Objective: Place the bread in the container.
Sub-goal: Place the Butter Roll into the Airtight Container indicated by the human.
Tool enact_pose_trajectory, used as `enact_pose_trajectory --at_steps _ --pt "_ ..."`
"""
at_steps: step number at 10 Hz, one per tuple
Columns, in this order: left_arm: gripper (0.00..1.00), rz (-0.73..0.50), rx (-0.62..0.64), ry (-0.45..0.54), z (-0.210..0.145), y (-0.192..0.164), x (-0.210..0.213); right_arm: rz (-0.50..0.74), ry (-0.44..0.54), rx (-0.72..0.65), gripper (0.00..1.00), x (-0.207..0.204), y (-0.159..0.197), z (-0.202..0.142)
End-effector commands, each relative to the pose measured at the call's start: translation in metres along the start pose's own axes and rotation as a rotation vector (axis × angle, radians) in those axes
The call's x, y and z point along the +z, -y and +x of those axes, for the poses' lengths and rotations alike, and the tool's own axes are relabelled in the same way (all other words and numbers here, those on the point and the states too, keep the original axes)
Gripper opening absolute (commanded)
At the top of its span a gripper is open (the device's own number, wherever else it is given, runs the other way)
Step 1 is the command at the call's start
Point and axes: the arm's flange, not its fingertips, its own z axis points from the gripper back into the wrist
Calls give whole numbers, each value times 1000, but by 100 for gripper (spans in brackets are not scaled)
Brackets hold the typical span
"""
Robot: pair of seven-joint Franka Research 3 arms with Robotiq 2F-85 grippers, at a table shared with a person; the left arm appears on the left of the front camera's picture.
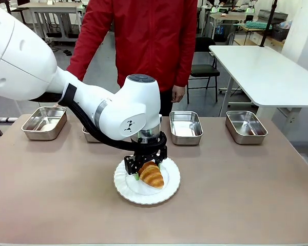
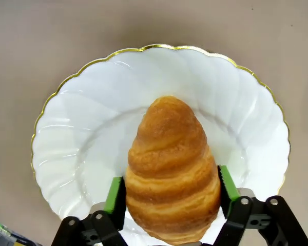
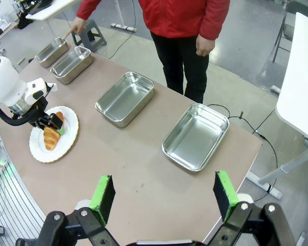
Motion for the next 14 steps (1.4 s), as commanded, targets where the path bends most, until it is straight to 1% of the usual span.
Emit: enact_pose_trajectory --at_steps 1,2,3,4,5,6,10,11,12,13,14 --pt "60 -4 -16 22 2 3 1 12 28 7 100 -1 1 1" --pt "74 -5 -15 26 3 2 0 12 28 7 100 -1 1 1" --pt "40 -5 -14 30 4 0 -1 12 28 7 100 -1 1 1" --pt "54 6 -36 43 4 -1 -1 12 28 7 100 -1 1 1" --pt "54 32 -25 0 0 -2 -4 12 28 7 100 -1 1 1" --pt "54 -1 -11 5 2 0 1 12 28 7 100 -1 1 1" --pt "55 2 -13 4 1 0 2 12 28 7 100 -1 1 1" --pt "55 -13 -35 31 6 -4 21 12 28 7 100 -1 1 1" --pt "55 -17 -44 60 11 -13 52 12 28 7 100 -1 1 1" --pt "55 -42 -62 69 17 -25 90 12 28 7 100 -1 1 1" --pt "55 -55 -106 66 26 -36 130 12 28 7 100 -1 1 1"
